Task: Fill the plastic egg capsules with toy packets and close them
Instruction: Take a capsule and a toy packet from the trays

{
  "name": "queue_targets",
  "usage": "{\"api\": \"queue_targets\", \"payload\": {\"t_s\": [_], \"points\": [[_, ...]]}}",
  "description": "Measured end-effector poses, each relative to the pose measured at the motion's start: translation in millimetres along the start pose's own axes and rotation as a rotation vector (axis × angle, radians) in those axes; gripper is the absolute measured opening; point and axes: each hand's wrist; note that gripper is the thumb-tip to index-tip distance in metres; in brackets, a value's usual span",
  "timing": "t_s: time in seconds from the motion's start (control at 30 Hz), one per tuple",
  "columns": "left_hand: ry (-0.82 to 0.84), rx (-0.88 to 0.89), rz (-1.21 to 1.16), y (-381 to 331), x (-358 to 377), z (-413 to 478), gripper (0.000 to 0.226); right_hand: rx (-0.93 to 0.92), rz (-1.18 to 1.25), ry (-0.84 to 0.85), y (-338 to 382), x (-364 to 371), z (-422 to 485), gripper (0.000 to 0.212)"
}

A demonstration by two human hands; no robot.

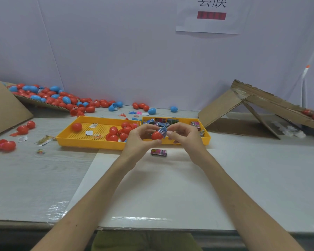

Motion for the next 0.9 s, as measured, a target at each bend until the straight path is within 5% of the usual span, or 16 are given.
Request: {"api": "queue_targets", "payload": {"t_s": [0.33, 0.9], "points": [[-0.013, 0.086, 0.15, 6.2, -1.4, 2.1, 0.041, -0.009, 0.006, 0.063, -1.6, 2.0, -1.2, 0.008], [-0.013, 0.113, 0.129, 8.2, 0.0, 3.2, 0.031, -0.12, -0.106, -0.058, -2.3, 2.9, -0.9, 0.019]]}}
Point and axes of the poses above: each hand's wrist, its own z-axis towards the middle knuckle, its own x-axis out of the palm, y = z × x, and after that the axes turned 8 degrees about x, right-handed
